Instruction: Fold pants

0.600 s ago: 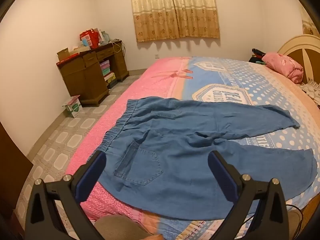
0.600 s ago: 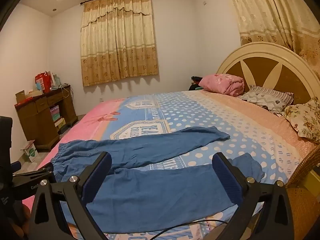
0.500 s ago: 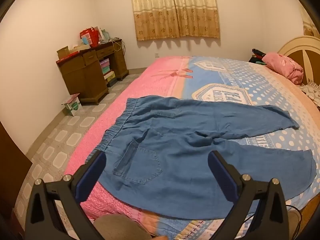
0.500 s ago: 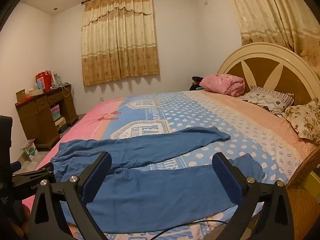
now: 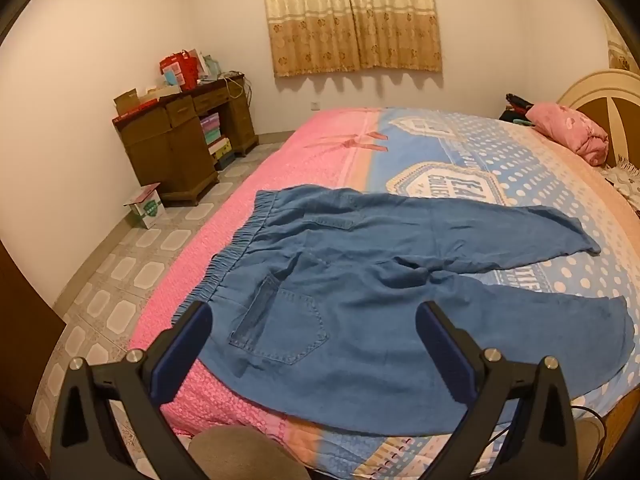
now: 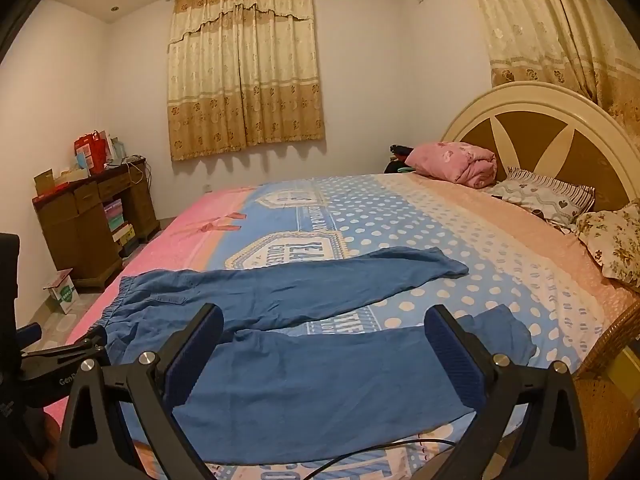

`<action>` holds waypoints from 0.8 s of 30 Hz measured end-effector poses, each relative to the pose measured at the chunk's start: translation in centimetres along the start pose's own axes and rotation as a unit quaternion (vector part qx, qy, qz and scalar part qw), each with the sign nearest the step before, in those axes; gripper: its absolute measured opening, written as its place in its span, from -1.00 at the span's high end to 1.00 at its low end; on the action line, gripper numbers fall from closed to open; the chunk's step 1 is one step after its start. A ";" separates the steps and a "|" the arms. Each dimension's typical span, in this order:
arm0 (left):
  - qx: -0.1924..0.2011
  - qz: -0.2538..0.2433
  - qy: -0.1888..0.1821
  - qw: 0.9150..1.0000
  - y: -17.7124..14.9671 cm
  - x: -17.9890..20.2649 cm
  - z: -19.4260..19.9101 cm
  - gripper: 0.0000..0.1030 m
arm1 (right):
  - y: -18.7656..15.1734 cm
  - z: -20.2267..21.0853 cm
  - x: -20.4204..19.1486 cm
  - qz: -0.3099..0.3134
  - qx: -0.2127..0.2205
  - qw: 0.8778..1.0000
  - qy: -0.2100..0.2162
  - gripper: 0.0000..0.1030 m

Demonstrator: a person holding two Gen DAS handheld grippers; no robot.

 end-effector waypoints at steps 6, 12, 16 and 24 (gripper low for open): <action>0.000 -0.001 0.001 1.000 -0.1 0.0 -0.1 -1.00 | 0.1 0.0 -0.2 0.001 -0.001 1.000 0.001 -0.97; -0.001 -0.001 0.000 1.000 -0.2 0.0 -0.2 -1.00 | 0.1 0.0 0.0 0.000 -0.001 1.000 0.001 -0.97; -0.002 -0.002 0.001 1.000 -0.3 0.0 -0.2 -1.00 | 0.1 0.0 0.0 0.000 -0.002 1.000 0.001 -0.97; -0.009 -0.003 0.002 1.000 -0.5 0.1 -0.6 -1.00 | 0.1 -0.3 -0.1 0.000 -0.009 1.000 0.002 -0.97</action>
Point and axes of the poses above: each gripper's, at about its wrist camera, not at the fingertips, and z roughly against the way its jaws point, x to its right, y to its top, the point moved 7 cm from there along -z, roughly the way its jaws point, and after that the axes turned 9 degrees about y, right-handed, at the moved point
